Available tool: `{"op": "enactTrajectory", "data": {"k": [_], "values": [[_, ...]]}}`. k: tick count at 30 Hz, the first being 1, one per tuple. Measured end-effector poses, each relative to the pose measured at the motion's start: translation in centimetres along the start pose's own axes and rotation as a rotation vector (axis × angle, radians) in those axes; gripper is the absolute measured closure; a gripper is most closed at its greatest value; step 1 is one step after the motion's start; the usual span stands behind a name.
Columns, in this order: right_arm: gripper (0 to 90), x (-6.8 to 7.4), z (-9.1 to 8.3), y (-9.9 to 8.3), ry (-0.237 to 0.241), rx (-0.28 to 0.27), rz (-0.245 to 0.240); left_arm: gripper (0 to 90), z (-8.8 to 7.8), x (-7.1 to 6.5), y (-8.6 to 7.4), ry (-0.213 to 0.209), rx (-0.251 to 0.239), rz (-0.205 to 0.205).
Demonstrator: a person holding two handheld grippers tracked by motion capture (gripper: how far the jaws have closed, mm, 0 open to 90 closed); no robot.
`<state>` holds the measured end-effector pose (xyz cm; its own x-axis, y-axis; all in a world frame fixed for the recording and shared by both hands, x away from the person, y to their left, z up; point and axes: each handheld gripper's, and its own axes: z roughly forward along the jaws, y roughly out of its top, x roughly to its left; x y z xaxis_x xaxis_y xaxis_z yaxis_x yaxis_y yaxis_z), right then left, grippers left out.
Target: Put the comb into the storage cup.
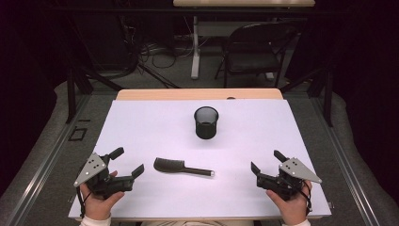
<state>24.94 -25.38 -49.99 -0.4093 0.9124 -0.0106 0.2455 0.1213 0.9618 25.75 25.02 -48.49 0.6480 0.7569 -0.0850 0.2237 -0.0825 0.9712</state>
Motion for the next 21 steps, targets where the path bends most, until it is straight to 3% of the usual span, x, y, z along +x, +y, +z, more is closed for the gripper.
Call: {"op": "enactTrajectory", "data": {"k": [4, 7, 17, 21], "values": [[10.9, -0.1, 0.1, -0.4, -0.01, 0.013, -0.028, 3.9, 0.4, 0.0, 0.0, 0.002, 0.02, -0.005], [10.9, 0.0, 0.2, -0.5, -0.002, 0.016, -0.015, 3.9, 0.7, -0.1, 0.1, -0.001, 0.036, -0.011], [12.5, -0.3, 0.8, -0.7, 0.008, 0.028, 0.008, 4.0, 2.5, -1.7, 1.5, -0.067, 0.065, 0.003], [12.9, 0.0, 0.8, -0.7, 0.004, 0.031, 0.0, 7.1, 3.4, -2.4, 2.0, -0.09, 0.106, 0.008]]}}
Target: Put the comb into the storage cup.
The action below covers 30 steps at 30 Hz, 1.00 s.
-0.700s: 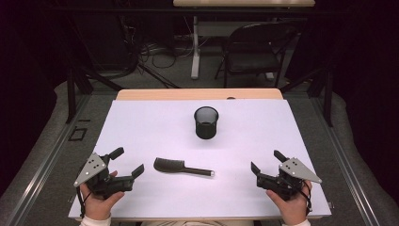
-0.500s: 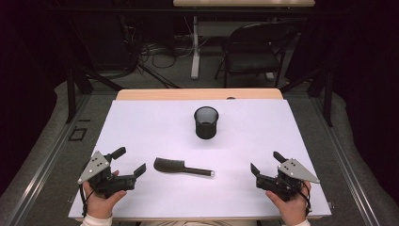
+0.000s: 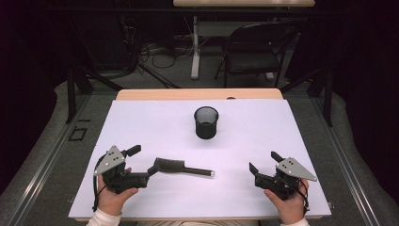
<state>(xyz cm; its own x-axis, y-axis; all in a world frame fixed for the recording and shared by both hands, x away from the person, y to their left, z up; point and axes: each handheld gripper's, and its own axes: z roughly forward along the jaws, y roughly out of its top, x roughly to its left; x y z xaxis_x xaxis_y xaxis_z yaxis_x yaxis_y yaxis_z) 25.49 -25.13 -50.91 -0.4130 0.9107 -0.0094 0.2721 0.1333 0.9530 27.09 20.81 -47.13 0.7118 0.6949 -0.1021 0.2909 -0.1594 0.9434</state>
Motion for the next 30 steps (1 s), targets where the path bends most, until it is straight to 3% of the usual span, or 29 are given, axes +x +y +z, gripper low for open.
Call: {"op": "enactTrajectory", "data": {"k": [4, 10, 12, 19, 22, 23, 24, 30], "values": [[14.0, 0.3, 0.0, 0.0, 0.001, -0.006, -0.021, 14.6, 0.8, -0.5, 0.5, -0.012, 0.021, -0.008], [14.3, 0.4, 0.0, -0.1, 0.014, -0.003, -0.03, 24.3, 1.6, -1.1, 1.1, 0.011, 0.05, -0.043], [14.3, 0.5, -0.1, -0.1, 0.019, 0.001, -0.033, 33.1, 1.7, -1.2, 1.3, 0.022, 0.052, -0.048], [14.5, 0.6, -0.2, -0.1, 0.021, 0.001, -0.042, 40.9, 2.9, -1.3, 1.6, 0.02, 0.079, -0.051], [14.5, 0.6, -0.1, -0.1, 0.021, 0.004, -0.035, 45.8, 3.7, -1.3, 1.5, 0.019, 0.091, -0.081], [14.6, 0.6, 0.0, -0.2, 0.021, 0.006, -0.031, 48.0, 4.1, -1.4, 1.5, 0.009, 0.103, -0.123], [14.6, 0.6, 0.1, -0.2, 0.022, 0.012, -0.028, 49.4, 4.4, -1.4, 1.6, 0.0, 0.124, -0.135], [14.6, 0.7, 0.1, -0.3, 0.025, 0.013, -0.034, 54.6, 5.8, -2.0, 1.7, -0.005, 0.146, -0.114]]}}
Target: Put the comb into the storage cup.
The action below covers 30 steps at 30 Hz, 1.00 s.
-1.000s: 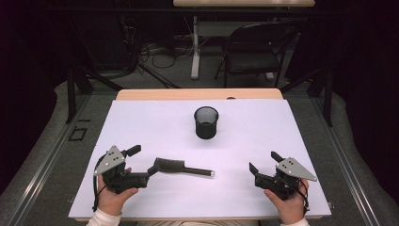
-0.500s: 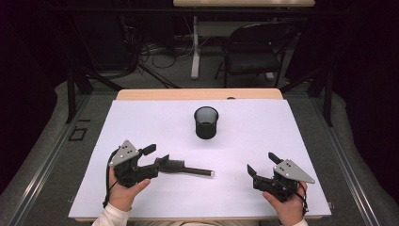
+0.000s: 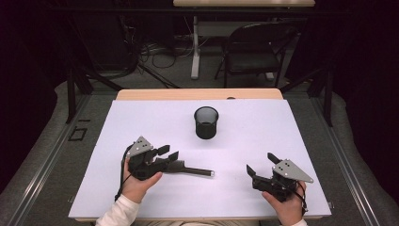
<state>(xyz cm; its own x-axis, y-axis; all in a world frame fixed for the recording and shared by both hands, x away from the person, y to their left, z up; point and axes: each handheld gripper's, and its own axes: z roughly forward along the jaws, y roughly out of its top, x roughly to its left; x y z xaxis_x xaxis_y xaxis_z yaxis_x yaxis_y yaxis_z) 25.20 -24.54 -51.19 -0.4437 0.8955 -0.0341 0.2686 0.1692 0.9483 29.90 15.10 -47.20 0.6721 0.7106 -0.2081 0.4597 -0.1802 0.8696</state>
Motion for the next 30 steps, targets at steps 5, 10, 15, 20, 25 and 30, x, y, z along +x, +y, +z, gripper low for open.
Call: {"op": "enactTrajectory", "data": {"k": [5, 10, 15, 20, 25, 30], "values": [[14.6, 0.0, 0.1, -0.1, -0.003, 0.0, 0.004, 59.4, 1.3, -0.4, 0.1, -0.018, 0.033, 0.001], [14.7, 0.0, 0.2, -0.1, -0.001, 0.01, 0.0, 63.0, 2.5, -0.6, 0.2, -0.036, 0.054, -0.038], [14.8, 0.0, 0.3, -0.1, 0.002, 0.011, 0.001, 67.7, 3.6, -1.0, 0.2, -0.044, 0.081, -0.033], [14.8, 0.0, 0.3, -0.2, 0.0, 0.014, 0.0, 75.7, 4.7, -1.3, 0.0, -0.034, 0.115, -0.032], [14.9, -0.1, 0.4, -0.2, -0.006, 0.018, 0.002, 82.7, 5.8, -1.3, -0.2, -0.035, 0.153, -0.031], [15.1, -0.2, 0.4, -0.3, -0.005, 0.024, 0.006, 89.6, 6.6, -1.3, -0.5, -0.019, 0.176, -0.055]]}}
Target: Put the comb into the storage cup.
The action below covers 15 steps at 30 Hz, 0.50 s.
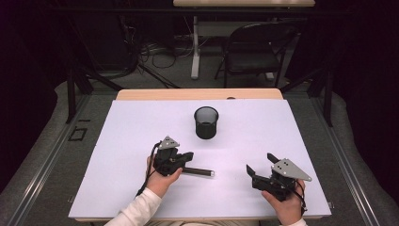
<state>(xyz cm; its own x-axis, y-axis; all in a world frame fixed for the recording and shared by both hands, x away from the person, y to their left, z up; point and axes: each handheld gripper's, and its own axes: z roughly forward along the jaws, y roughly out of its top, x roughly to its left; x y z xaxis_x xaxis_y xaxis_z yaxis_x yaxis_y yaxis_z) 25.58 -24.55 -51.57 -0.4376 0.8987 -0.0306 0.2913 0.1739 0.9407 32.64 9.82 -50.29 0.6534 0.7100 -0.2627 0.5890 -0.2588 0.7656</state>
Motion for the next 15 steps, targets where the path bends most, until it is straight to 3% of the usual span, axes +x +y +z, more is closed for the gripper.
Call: {"op": "enactTrajectory", "data": {"k": [15], "values": [[15.4, -0.1, 0.1, -0.1, 0.005, -0.001, 0.007, 89.9, 2.8, -0.2, -0.5, 0.007, 0.075, -0.006]]}}
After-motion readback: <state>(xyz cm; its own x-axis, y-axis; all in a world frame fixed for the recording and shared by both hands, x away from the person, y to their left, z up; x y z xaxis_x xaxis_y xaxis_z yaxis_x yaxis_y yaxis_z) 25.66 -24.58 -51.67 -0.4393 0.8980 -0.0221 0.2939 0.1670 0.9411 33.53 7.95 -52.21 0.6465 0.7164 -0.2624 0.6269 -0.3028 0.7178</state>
